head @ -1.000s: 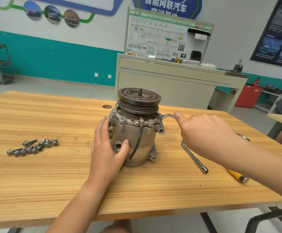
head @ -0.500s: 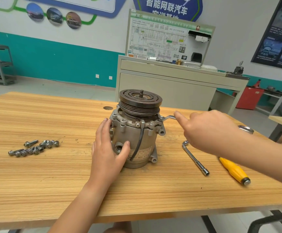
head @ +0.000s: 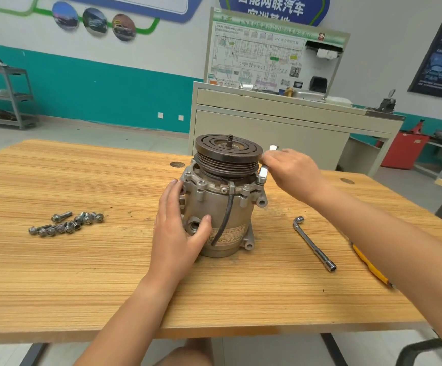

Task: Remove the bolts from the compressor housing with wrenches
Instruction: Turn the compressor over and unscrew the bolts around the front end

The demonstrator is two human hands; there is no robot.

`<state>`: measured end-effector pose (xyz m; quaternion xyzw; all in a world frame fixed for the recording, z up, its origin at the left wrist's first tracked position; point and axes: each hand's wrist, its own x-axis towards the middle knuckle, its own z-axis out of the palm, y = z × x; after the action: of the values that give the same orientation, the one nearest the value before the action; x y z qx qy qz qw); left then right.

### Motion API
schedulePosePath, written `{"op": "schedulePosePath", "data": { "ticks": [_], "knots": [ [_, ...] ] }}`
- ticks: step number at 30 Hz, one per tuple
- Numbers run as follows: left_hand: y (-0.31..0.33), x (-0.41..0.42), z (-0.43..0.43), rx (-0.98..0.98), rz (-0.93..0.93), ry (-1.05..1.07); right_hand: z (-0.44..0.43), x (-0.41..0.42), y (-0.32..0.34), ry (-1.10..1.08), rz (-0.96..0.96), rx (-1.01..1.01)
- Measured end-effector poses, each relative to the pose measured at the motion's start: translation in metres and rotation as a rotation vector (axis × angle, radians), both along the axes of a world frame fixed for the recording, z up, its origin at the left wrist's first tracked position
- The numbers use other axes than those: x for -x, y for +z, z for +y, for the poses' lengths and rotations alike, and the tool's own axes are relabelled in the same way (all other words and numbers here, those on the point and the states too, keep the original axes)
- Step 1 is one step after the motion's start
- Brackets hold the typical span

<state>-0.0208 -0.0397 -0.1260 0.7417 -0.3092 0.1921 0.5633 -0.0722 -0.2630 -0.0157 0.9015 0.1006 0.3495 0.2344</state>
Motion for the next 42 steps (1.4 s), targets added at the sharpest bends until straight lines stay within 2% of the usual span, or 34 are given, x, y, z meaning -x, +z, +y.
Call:
{"op": "schedulePosePath", "data": {
  "ticks": [2, 6, 8, 12, 17, 22, 24, 28, 31, 35, 39, 42],
  "knots": [
    [-0.001, -0.001, 0.000, -0.001, 0.007, -0.010, 0.002, 0.002, 0.003, -0.025, -0.008, -0.046],
    [-0.003, -0.002, 0.000, 0.005, 0.005, -0.019, 0.007, 0.037, 0.014, -0.113, -0.256, -0.571],
    [-0.003, -0.002, -0.001, 0.008, 0.003, -0.021, 0.013, 0.059, 0.016, -0.096, -0.215, -0.655],
    [-0.003, -0.003, -0.001, 0.009, -0.007, -0.016, 0.031, 0.090, 0.011, -0.367, 0.108, -0.361],
    [-0.003, -0.003, -0.001, 0.012, -0.018, -0.010, 0.057, 0.087, 0.013, -0.536, 0.224, -0.243],
    [-0.003, -0.004, -0.002, 0.013, -0.020, -0.009, 0.093, 0.079, 0.018, -0.710, 0.329, 0.064],
    [-0.004, -0.003, -0.002, 0.016, -0.023, -0.010, 0.108, 0.077, 0.013, -0.728, 0.372, 0.104],
    [-0.004, -0.004, -0.003, 0.013, -0.017, -0.022, 0.094, 0.079, 0.016, -0.662, 0.336, 0.102],
    [-0.006, -0.005, -0.004, 0.021, -0.018, -0.022, 0.056, 0.082, 0.035, -0.533, 0.352, 0.096],
    [-0.007, -0.006, -0.003, 0.020, -0.013, -0.016, 0.010, 0.062, 0.048, -0.394, 0.415, 0.245],
    [-0.007, -0.005, -0.002, 0.022, -0.004, -0.027, -0.011, 0.032, 0.033, -0.273, 0.339, 0.120],
    [-0.007, -0.006, -0.002, 0.019, 0.002, -0.031, -0.005, 0.008, 0.016, -0.088, 0.208, -0.041]
  ]
}}
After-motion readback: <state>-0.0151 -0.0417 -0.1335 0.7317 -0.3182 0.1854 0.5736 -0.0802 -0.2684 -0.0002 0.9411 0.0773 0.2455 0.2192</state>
